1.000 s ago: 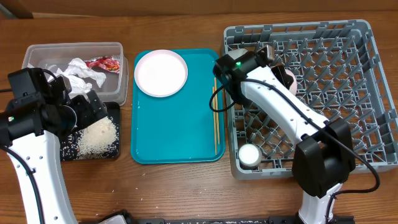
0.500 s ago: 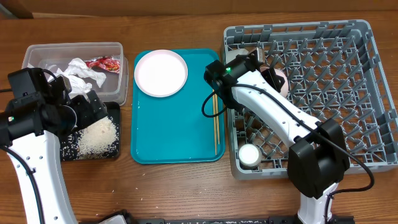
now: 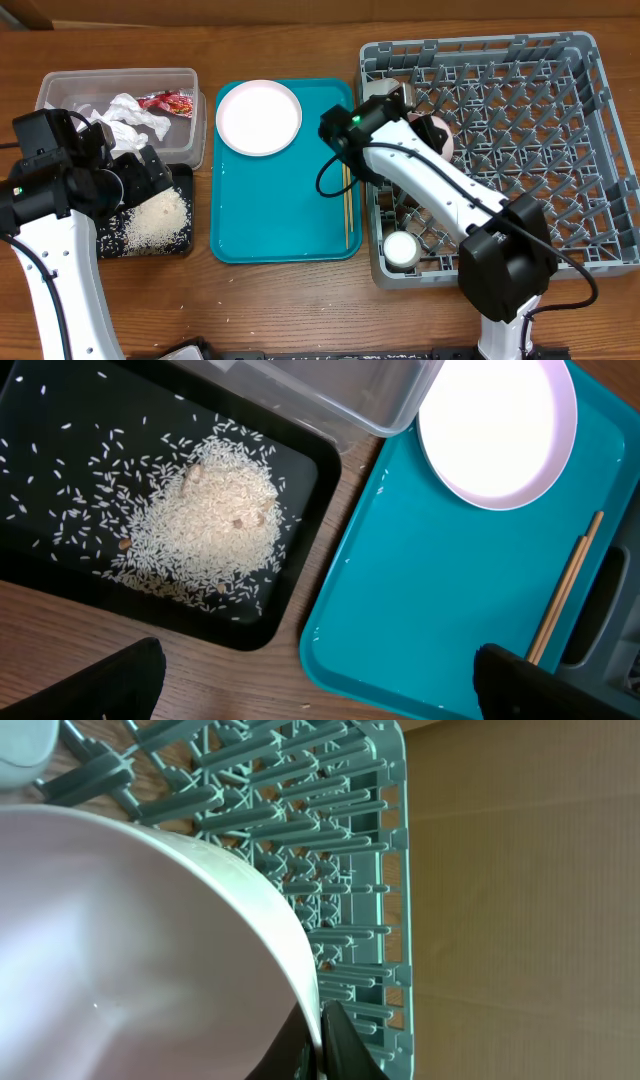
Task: Sort waste into correct bins and load items into the dishwasher
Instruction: 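Lower the pink bowl into the rack's back-middle and release it, then reach the right gripper left to the white plate on the teal tray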
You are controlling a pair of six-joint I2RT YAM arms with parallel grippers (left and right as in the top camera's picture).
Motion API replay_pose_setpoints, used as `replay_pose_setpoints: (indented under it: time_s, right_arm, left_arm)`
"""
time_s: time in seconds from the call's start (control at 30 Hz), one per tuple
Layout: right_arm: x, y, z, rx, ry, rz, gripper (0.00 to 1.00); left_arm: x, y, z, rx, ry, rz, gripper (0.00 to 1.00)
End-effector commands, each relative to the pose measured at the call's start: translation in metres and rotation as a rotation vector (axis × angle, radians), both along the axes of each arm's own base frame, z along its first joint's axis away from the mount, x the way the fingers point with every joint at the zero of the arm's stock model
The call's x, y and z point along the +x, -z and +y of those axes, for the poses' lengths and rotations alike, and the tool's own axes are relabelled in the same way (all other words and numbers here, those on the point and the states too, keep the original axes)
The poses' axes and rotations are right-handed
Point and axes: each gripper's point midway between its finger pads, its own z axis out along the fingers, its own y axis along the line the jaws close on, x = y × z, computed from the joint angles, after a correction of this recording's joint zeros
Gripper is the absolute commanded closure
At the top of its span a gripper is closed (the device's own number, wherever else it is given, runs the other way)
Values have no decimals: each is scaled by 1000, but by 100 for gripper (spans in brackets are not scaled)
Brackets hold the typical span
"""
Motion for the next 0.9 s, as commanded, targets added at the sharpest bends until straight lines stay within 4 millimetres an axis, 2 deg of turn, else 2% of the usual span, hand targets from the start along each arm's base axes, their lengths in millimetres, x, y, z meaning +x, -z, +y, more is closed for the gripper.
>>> replay_pose_setpoints:
  time_s: [0.0, 0.13, 0.27, 0.43, 0.5, 0.63, 0.87]
  right_arm:
    - [-3, 12, 4, 34, 14, 34, 96]
    - [-5, 14, 3, 35, 18, 52, 96]
    - [-1, -8, -7, -95, -15, 18, 96]
    - [2, -22, -11, -167, -33, -22, 86]
    - [4, -26, -11, -187, -44, -38, 87]
    - [10, -36, -10, -240, -71, -73, 95]
    - [12, -32, -8, -234, -71, -79, 96]
  left_arm:
    - [1, -5, 0, 5, 9, -21, 0]
    - [1, -5, 0, 5, 9, -21, 0]
    - [1, -5, 0, 5, 9, -21, 0]
    - [1, -5, 0, 5, 9, -21, 0]
    - [1, -5, 0, 5, 9, -20, 0]
    - [1, -5, 0, 5, 9, -21, 0]
    - [1, -5, 0, 5, 9, -21, 0]
